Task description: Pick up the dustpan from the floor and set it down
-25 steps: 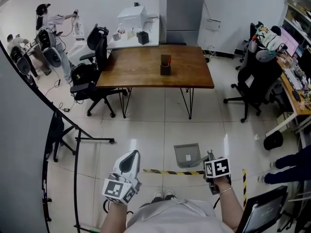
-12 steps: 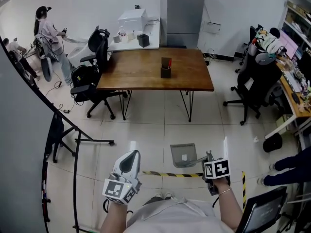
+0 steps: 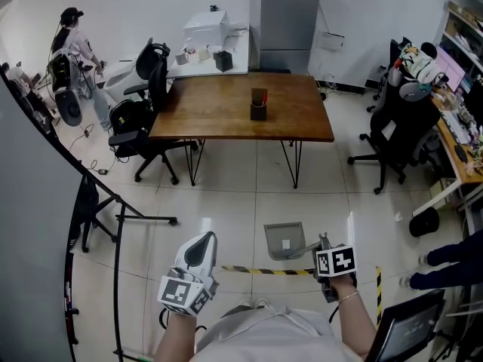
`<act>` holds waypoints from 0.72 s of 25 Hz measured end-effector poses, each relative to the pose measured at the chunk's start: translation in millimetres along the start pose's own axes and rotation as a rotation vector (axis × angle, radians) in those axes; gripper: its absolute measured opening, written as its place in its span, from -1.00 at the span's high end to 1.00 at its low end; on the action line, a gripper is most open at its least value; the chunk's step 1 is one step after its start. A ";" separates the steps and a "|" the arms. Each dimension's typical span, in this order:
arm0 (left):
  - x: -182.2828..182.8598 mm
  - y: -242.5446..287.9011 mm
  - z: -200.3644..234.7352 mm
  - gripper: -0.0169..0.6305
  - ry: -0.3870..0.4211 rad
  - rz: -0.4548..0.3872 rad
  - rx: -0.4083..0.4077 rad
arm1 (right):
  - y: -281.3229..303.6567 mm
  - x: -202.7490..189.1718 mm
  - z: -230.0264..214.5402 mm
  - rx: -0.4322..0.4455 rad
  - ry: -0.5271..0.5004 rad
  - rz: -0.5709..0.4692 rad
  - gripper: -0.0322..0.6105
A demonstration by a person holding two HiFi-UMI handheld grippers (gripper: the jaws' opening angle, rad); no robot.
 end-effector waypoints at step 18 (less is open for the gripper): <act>-25.7 126.8 87.1 0.90 0.000 0.044 -0.067 | 102.3 64.3 -25.4 -0.030 0.078 0.094 0.89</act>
Point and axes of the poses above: the fingertips, and each gripper's own axes: y forward along the fingers, z to its left, x out of its top, the point moved 2 cm from there along -y, backward along the fingers, and after that the axes turned 7 degrees about -z, right-handed, at the moved point
